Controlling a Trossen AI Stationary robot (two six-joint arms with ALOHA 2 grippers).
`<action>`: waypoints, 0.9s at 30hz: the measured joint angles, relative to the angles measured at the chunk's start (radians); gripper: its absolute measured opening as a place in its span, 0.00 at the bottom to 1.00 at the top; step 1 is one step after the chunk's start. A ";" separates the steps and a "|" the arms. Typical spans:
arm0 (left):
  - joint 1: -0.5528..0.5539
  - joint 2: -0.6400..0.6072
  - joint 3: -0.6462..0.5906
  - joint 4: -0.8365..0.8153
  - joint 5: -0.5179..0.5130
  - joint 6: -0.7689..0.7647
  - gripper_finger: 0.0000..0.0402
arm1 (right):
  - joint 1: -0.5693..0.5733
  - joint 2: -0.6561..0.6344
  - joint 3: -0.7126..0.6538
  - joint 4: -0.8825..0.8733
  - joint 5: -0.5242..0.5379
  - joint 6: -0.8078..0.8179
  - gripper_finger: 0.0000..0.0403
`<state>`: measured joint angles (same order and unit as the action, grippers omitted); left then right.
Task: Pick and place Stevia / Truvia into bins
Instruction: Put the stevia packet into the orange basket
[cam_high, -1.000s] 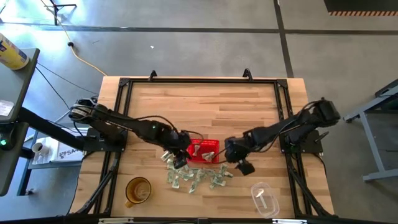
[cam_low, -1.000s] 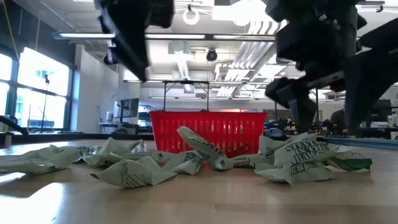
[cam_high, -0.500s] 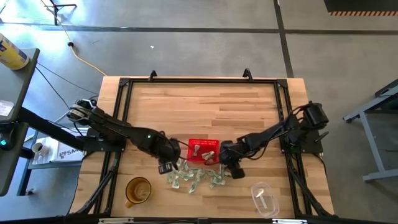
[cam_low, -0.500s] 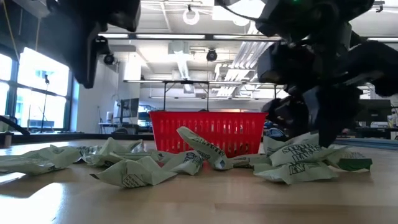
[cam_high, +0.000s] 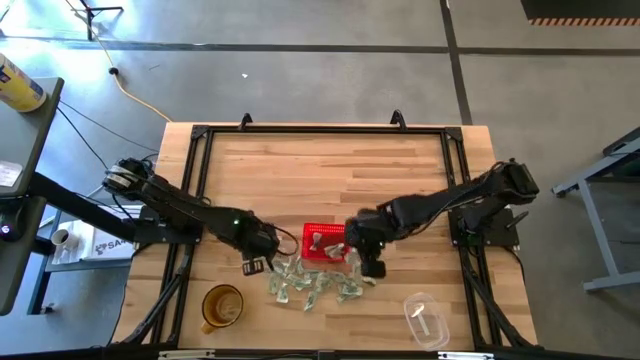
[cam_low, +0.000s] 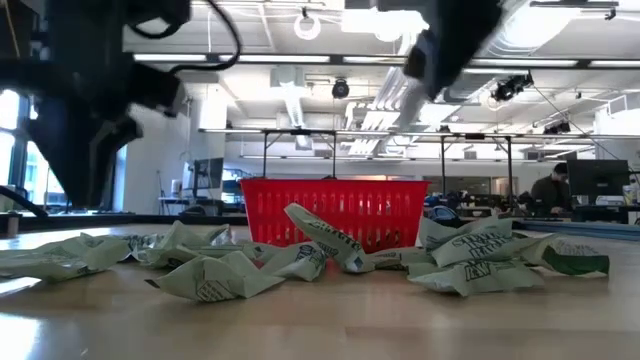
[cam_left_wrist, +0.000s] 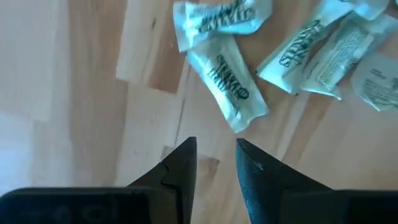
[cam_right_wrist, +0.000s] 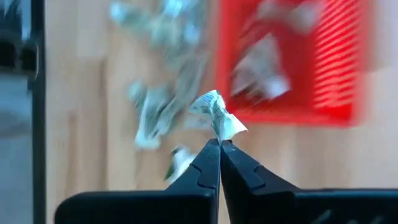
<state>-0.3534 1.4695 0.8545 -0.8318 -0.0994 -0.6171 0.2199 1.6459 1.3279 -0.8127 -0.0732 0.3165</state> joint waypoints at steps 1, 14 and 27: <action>0.000 -0.033 -0.036 0.020 -0.009 -0.018 0.36 | -0.020 0.002 0.031 -0.010 0.029 -0.001 0.00; 0.048 -0.247 -0.313 0.402 -0.085 -0.131 0.48 | -0.174 0.168 0.098 -0.044 -0.235 0.192 0.24; 0.130 0.070 -0.154 0.394 0.055 -0.169 0.65 | -0.087 0.004 -0.064 -0.246 0.139 -0.050 0.73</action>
<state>-0.2236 1.5390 0.7002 -0.4378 -0.0447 -0.7861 0.1329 1.6497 1.2638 -1.0589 0.0657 0.2661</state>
